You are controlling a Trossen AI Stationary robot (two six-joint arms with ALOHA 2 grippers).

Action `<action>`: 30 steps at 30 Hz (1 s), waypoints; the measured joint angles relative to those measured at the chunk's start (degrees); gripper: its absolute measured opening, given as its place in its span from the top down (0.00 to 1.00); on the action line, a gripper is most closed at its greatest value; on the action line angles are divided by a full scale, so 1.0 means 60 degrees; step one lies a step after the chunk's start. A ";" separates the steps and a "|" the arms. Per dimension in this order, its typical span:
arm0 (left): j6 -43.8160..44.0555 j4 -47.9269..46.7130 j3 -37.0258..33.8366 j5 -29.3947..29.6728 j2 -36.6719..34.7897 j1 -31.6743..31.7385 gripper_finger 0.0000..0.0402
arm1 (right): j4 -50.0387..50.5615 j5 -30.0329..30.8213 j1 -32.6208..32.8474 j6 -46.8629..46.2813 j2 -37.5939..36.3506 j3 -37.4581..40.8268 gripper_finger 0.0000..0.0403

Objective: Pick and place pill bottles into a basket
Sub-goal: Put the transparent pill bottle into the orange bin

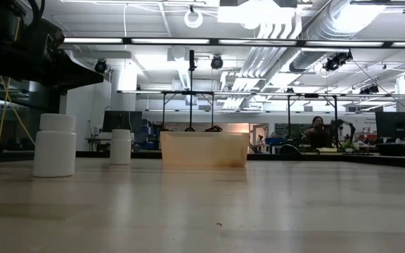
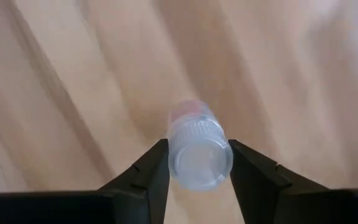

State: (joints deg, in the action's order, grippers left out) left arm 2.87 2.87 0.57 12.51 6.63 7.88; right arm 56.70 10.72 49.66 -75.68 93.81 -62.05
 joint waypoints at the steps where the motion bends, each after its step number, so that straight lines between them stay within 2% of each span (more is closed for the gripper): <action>1: 0.0000 0.0001 -0.0001 0.0001 -0.0001 0.0000 0.84 | -0.0050 0.0437 -0.0147 0.0275 -0.0141 -0.0079 0.65; 6: 0.0000 0.0001 0.0002 0.0002 -0.0002 -0.0003 0.84 | -0.0650 0.2563 -0.1140 0.2272 -0.0846 -0.0242 0.66; 8: 0.0000 0.0009 0.0002 0.0004 0.0000 -0.0002 0.84 | -0.0899 0.2960 -0.1787 0.3212 -0.1142 -0.0256 0.65; 10: 0.0000 0.0010 0.0000 0.0001 -0.0004 -0.0004 0.84 | -0.1163 0.2909 -0.2551 0.4249 -0.1270 -0.0260 0.65; 14: 0.0000 0.0019 0.0002 0.0004 -0.0004 0.0000 0.84 | -0.2206 0.2068 -0.4332 0.6897 -0.1321 -0.0256 0.66; 20: 0.0000 0.0021 0.0002 0.0009 -0.0004 0.0000 0.84 | -0.3982 -0.0064 -0.7381 1.0480 -0.1325 -0.0260 0.66; 25: 0.0000 0.0005 0.0002 0.0015 -0.0004 -0.0004 0.84 | -0.5452 -0.1083 -0.9599 1.1845 -0.1325 -0.0260 0.66; 30: 0.0000 0.0009 -0.0001 0.0022 -0.0004 -0.0004 0.84 | -0.8342 -0.2091 -1.1042 1.2200 -0.1264 -0.0273 0.66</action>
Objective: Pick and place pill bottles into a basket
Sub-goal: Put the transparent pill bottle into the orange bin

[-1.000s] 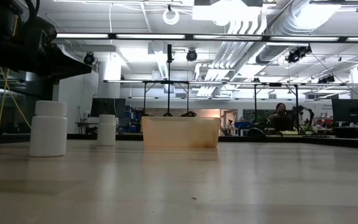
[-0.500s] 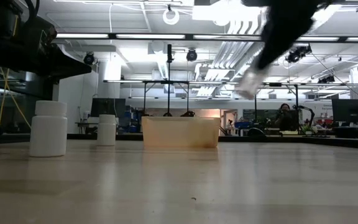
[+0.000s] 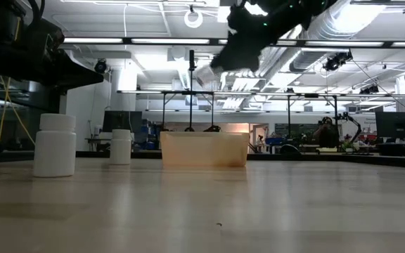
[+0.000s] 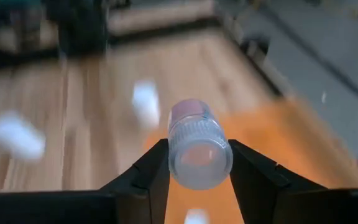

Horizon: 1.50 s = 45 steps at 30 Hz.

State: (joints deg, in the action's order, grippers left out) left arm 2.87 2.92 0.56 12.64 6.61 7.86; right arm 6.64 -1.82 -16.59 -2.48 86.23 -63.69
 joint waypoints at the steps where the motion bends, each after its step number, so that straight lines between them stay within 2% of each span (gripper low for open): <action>1: 0.0000 -0.0001 0.0004 0.0000 0.0000 0.0000 0.84 | -0.0490 -0.0109 -0.0178 0.0003 0.0030 -0.0010 0.66; 5: 0.0000 0.0000 0.0003 0.0004 0.0003 0.0000 0.84 | -0.1027 -0.0225 -0.0701 0.0006 0.0284 -0.0076 0.65; 10: -0.0004 0.0022 0.0000 0.0044 0.0002 0.0002 0.84 | 0.0313 0.0039 -0.1003 0.0315 0.1112 -0.1188 0.66; 16: -0.0004 0.0025 0.0000 0.0146 0.0000 0.0000 0.84 | 0.4112 0.0724 -0.1372 0.0746 0.2627 -0.4063 0.65; 20: -0.0004 0.0001 0.0000 0.0146 0.0002 0.0001 0.84 | 0.6453 0.0599 -0.1771 0.0742 0.3740 -0.5627 0.66; 23: -0.0004 -0.0011 0.0001 0.0146 0.0004 0.0000 0.84 | 0.7238 0.0354 -0.1982 0.0747 0.4452 -0.6290 0.66; 32: -0.0004 -0.0011 0.0003 0.0142 0.0000 0.0003 0.84 | 0.8031 -0.0096 -0.2295 0.1097 0.5808 -0.6625 0.66; 45: -0.0004 -0.0007 0.0004 0.0146 0.0004 0.0000 0.84 | 0.8850 -0.0522 -0.2413 0.1245 0.5969 -0.6599 0.64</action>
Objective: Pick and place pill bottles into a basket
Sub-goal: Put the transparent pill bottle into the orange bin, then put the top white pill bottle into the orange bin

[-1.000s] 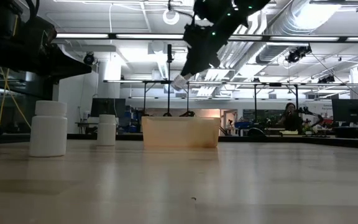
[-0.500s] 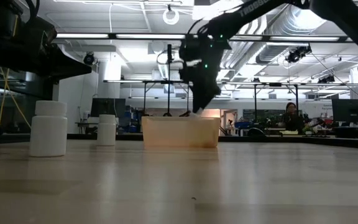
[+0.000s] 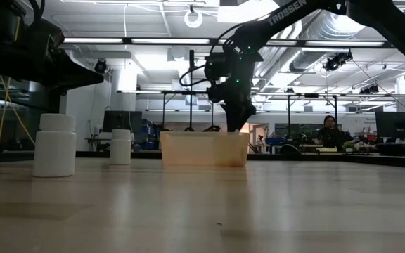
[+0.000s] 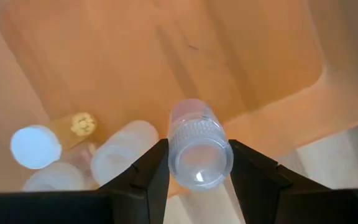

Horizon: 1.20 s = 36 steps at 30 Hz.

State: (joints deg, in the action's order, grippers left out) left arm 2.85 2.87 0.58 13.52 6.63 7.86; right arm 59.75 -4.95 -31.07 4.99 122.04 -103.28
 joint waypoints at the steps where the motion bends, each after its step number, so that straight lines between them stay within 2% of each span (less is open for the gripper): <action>1: -0.0003 0.0000 -0.0003 0.0000 -0.0004 0.0000 0.84 | 0.0004 -0.0017 0.0007 0.0003 0.0000 0.0004 0.64; 6: -0.0001 0.0000 -0.0001 0.0021 -0.0004 0.0004 0.84 | 0.0007 0.0010 0.0047 -0.0222 0.0000 0.0011 0.61; 15: 0.0000 0.0000 -0.0002 0.0022 -0.0004 0.0002 0.84 | -0.0085 0.0180 0.0128 -0.0290 0.0000 0.0011 0.45; 18: 0.0000 0.0000 0.0000 0.0022 -0.0004 0.0000 0.84 | -0.0181 0.0255 0.0113 -0.0530 -0.0048 -0.0069 0.43; 20: -0.0002 0.0002 -0.0002 0.0022 -0.0003 0.0002 0.84 | -0.0485 -0.0057 0.0109 -0.0566 -0.0188 -0.0073 0.43; 23: -0.0002 0.0004 -0.0001 0.0022 -0.0002 0.0002 0.84 | -0.1106 -0.0769 0.0253 -0.0210 -0.0438 -0.0088 0.46; 30: -0.0001 0.0000 -0.0003 0.0022 -0.0001 0.0000 0.84 | -0.1750 -0.0746 0.1046 -0.0055 -0.1535 0.0284 0.59; 33: -0.0001 0.0000 -0.0001 0.0022 -0.0001 0.0001 0.84 | -0.2283 -0.0317 0.1598 -0.0534 -0.2218 0.1250 0.67; 36: -0.0001 -0.0001 -0.0004 0.0022 0.0000 0.0000 0.84 | -0.3572 -0.0234 0.2215 -0.0905 -0.3040 0.3106 0.74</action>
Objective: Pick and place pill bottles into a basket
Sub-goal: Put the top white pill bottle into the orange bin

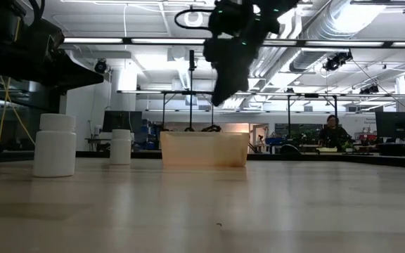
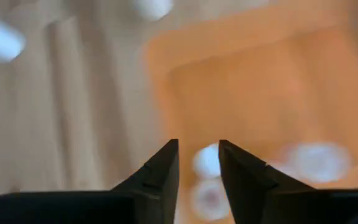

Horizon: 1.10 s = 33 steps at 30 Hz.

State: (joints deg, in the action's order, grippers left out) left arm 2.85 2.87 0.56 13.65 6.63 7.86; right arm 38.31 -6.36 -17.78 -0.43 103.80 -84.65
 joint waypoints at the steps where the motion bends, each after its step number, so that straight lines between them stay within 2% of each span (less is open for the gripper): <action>1: -0.0003 -0.0002 0.0004 -0.0003 0.0000 0.0003 0.84 | -0.0601 -0.0081 0.0198 -0.0143 -0.0319 0.0794 0.76; 7: -0.0003 0.0001 0.0002 -0.0004 -0.0002 0.0002 0.84 | -0.4797 -0.0352 0.1047 -0.1116 -0.2911 0.5646 0.87; 10: 0.0001 0.0001 0.0004 -0.0004 0.0000 0.0004 0.84 | -0.6565 0.0045 0.1378 -0.1662 -0.4523 0.7665 0.91; 14: 0.0001 0.0001 0.0001 -0.0004 0.0000 0.0003 0.84 | -0.8059 0.0505 0.1962 -0.1743 -0.6895 0.9709 0.95; 17: 0.0001 0.0000 0.0001 -0.0004 0.0000 0.0001 0.84 | -0.8675 0.0610 0.2407 -0.1903 -0.8569 1.0637 0.98; 20: 0.0001 0.0001 0.0001 0.0017 0.0000 0.0003 0.84 | -0.8849 0.1289 0.3041 -0.1836 -0.9938 1.1175 1.00; 23: -0.0126 0.0005 0.0001 0.0071 -0.0001 0.0004 0.84 | -0.8946 0.2540 0.3881 -0.1759 -1.1029 1.1584 0.99; 25: -0.0394 0.0005 0.0001 0.0076 0.0000 0.0001 0.84 | -0.9566 0.3636 0.4418 -0.1552 -1.1595 1.1890 1.00; 27: -0.0422 0.0006 0.0002 0.0076 0.0000 0.0002 0.84 | -1.0244 0.4249 0.4880 -0.0864 -1.2066 1.2296 1.00; 30: -0.0425 0.0005 0.0003 0.0080 0.0000 0.0001 0.84 | -1.1056 0.3943 0.5265 -0.0170 -1.2515 1.2901 1.00; 33: -0.0425 0.0005 0.0001 0.0080 0.0000 0.0003 0.84 | -1.1131 0.3752 0.5228 -0.0220 -1.2843 1.3243 1.00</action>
State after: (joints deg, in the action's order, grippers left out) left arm 0.30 2.90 0.56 14.13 6.63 7.87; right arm -28.48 16.15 13.59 -1.75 26.74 -5.19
